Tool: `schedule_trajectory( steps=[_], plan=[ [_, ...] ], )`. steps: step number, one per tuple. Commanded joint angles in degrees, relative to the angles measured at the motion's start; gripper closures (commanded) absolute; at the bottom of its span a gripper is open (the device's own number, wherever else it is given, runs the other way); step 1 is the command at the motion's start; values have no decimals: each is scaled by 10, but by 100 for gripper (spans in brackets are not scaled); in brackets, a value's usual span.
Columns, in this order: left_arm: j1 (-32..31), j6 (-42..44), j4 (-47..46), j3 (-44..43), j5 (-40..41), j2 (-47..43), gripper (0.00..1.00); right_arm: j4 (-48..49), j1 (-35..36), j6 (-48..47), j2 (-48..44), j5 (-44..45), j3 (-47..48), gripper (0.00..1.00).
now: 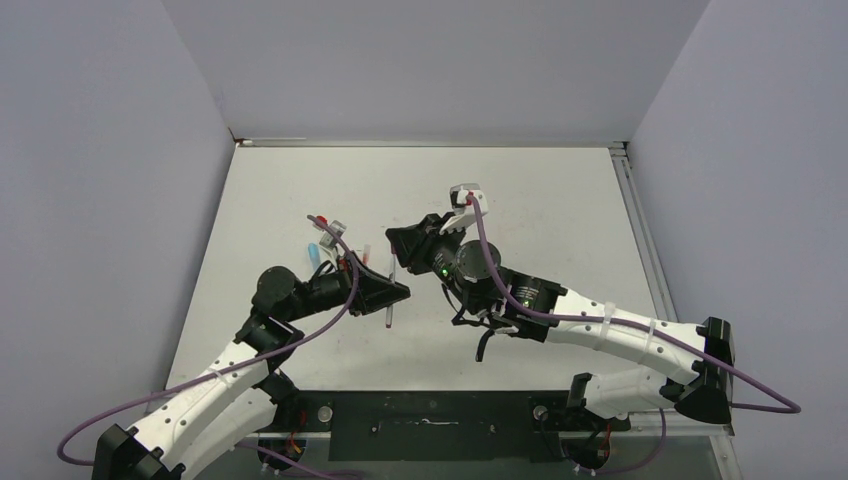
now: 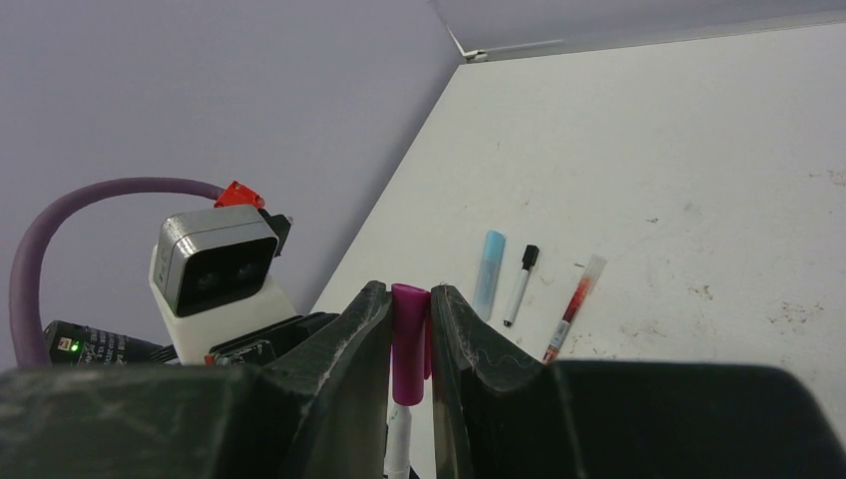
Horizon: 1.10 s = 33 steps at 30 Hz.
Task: Insert the pens into the pen caps
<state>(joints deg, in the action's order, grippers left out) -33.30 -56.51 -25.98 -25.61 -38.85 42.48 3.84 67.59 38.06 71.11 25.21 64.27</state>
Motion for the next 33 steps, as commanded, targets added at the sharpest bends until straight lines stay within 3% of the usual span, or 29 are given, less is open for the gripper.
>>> schedule_trajectory(
  steps=[1, 28, 33],
  plan=[
    [-3, -1, -32, -2, 10, -10, 100, 23, 11, 0, -1, 12, 13, 95],
    [-3, 63, 7, -54, 40, 8, 100, 8, 65, -7, -27, 4, -15, 95],
    [-2, 75, 9, -67, 38, 19, 100, 8, 68, -13, -40, -9, -21, 86]
  ],
)
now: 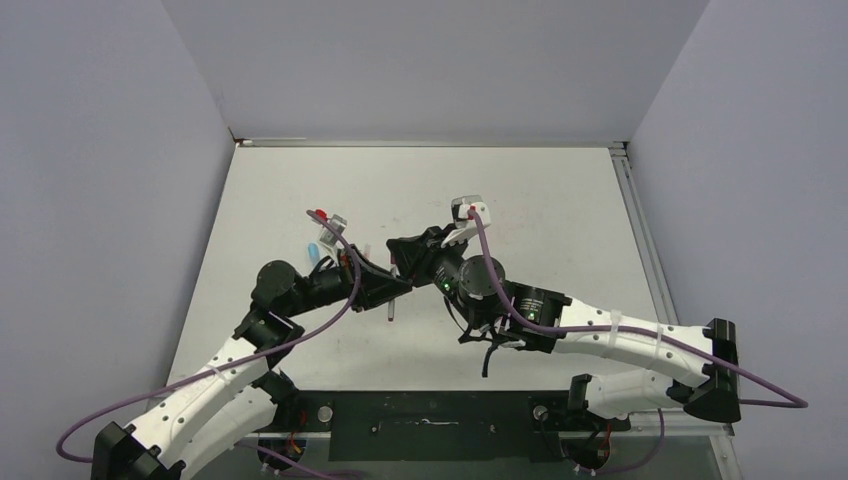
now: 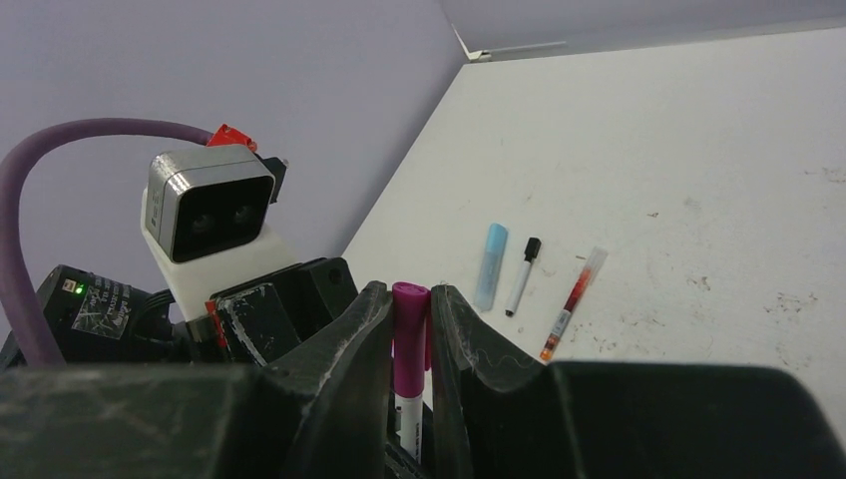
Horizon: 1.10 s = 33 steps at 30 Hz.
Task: Insert the pens into the pen caps
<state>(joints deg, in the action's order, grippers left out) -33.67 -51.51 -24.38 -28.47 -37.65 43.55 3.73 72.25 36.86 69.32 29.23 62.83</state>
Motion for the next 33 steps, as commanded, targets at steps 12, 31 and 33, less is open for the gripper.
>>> schedule_trajectory(
  steps=[12, 31, 33],
  plan=[
    [1, 127, 99, -64, 2, 2, 100, -56, 22, -58, -48, -26, 36, 45],
    [1, 279, 283, -103, 13, -37, 100, -197, -86, -11, -24, -162, 136, 43],
    [1, 290, 294, -109, 15, -41, 100, -190, -98, -7, -16, -201, 135, 44]
  ],
)
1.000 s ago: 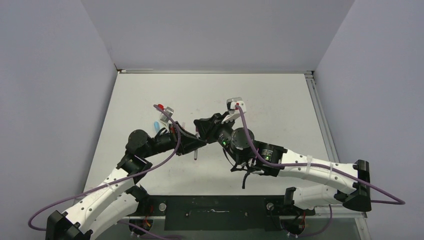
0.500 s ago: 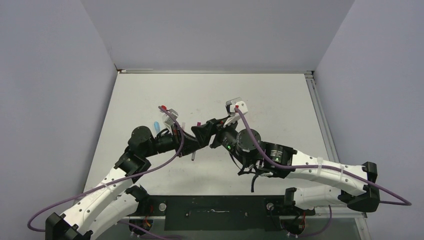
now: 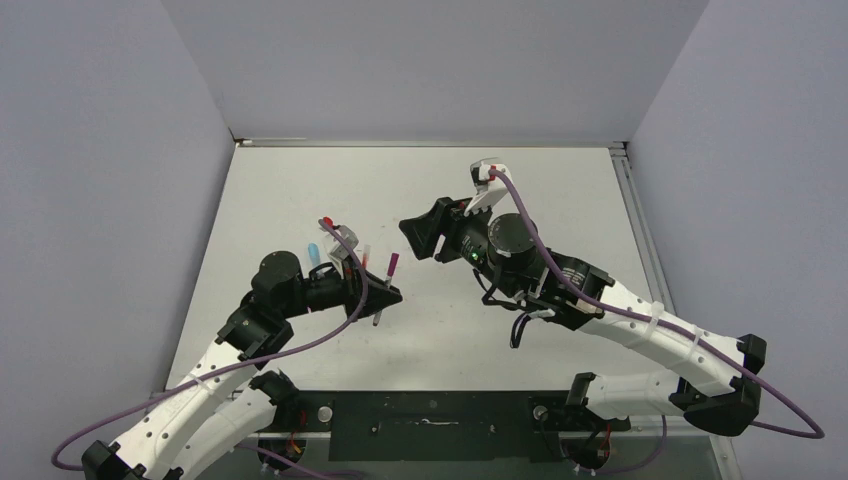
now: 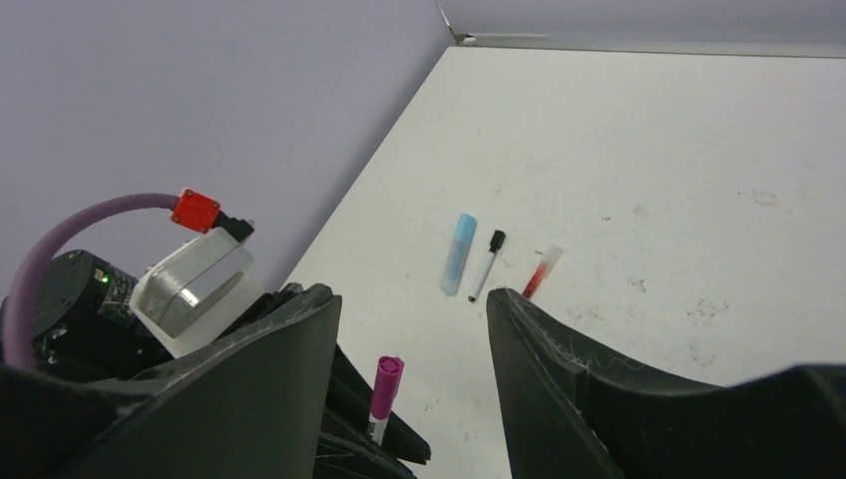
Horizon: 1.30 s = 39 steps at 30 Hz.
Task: Insert the pens into the pen caps
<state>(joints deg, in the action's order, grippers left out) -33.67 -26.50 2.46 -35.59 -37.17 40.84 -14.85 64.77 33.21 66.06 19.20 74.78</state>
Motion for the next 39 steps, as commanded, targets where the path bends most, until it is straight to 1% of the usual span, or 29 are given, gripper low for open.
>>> schedule_trajectory(
  steps=[1, 10, 22, 30, 31, 35, 36, 38, 39],
  plan=[
    [1, 43, 30, -40, 10, -14, 100, -2, -24, 30, 20, -114, 14, 44],
    [1, 51, 46, -51, 13, -18, 100, 40, -32, 55, 51, -217, -9, 47],
    [1, 50, 48, -57, 10, -23, 100, 60, -32, 71, 69, -242, -22, 50],
    [1, 48, 43, -64, 12, -17, 100, 69, -32, 74, 77, -255, -28, 57],
    [1, 48, 41, -64, 12, -15, 100, 70, -32, 74, 78, -256, -28, 59],
    [1, 47, 41, -64, 12, -14, 100, 70, -33, 73, 78, -261, -27, 75],
    [1, 47, 41, -64, 12, -13, 100, 71, -33, 72, 78, -260, -28, 80],
    [1, 46, 41, -64, 12, -13, 100, 71, -33, 73, 78, -261, -30, 93],
    [1, 46, 40, -64, 13, -13, 100, 70, -33, 73, 78, -262, -32, 95]
  ],
)
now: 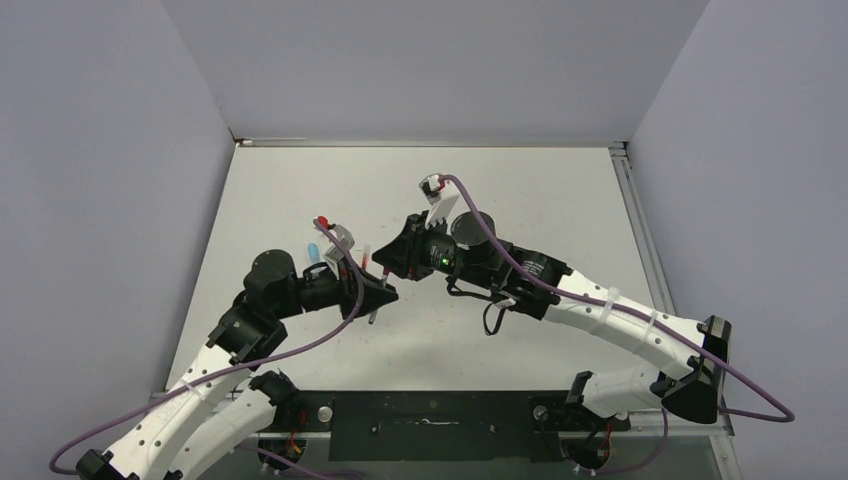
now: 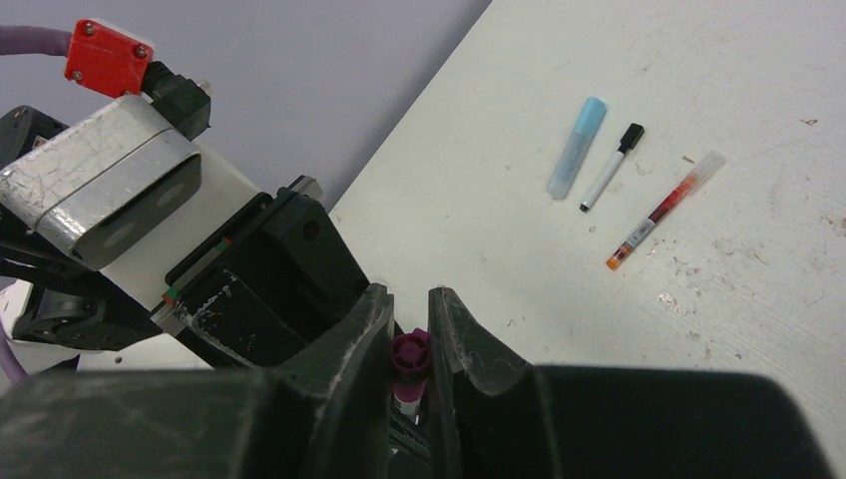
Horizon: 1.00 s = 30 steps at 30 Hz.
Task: Insert the pens into the pen caps
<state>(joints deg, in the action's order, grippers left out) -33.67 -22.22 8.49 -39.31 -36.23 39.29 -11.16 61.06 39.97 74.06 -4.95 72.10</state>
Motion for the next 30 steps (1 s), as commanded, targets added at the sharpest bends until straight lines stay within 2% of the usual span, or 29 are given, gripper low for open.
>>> schedule_trajectory(
  steps=[1, 16, 30],
  plan=[
    [1, 2, -22, -28, 4, 3, 100, 34, 5, 6, -2, -22, -7, 95],
    [1, 4, -59, -70, 51, 14, 100, 55, 27, 9, -7, -70, -55, 95],
    [2, 66, -25, -193, 66, 69, 100, 37, 38, -5, 1, -100, -69, 95]
  ],
)
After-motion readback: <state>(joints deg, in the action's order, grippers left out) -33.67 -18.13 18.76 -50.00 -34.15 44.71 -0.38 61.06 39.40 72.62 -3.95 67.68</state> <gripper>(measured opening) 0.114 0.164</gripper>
